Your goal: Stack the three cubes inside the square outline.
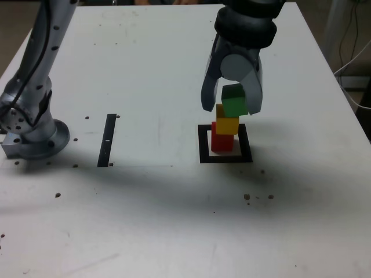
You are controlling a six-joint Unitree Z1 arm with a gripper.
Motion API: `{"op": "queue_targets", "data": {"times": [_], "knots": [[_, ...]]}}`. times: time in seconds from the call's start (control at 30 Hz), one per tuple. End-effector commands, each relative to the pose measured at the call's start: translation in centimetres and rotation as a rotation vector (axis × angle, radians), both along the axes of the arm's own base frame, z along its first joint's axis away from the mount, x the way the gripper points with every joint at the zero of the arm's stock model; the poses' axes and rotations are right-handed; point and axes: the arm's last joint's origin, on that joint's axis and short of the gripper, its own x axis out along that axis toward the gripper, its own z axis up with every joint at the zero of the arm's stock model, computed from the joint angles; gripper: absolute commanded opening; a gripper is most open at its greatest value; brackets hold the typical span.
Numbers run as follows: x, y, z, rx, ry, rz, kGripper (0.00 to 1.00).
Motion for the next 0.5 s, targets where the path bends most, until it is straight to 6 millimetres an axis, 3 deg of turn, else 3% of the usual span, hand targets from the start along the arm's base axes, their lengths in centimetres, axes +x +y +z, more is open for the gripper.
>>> {"op": "queue_targets", "data": {"times": [0.0, 0.47], "knots": [[-0.18, 0.16, -0.14, -0.003, 0.020, 0.003, 0.96], [-0.68, 0.23, -0.30, -0.013, 0.041, 0.007, 0.96]]}}
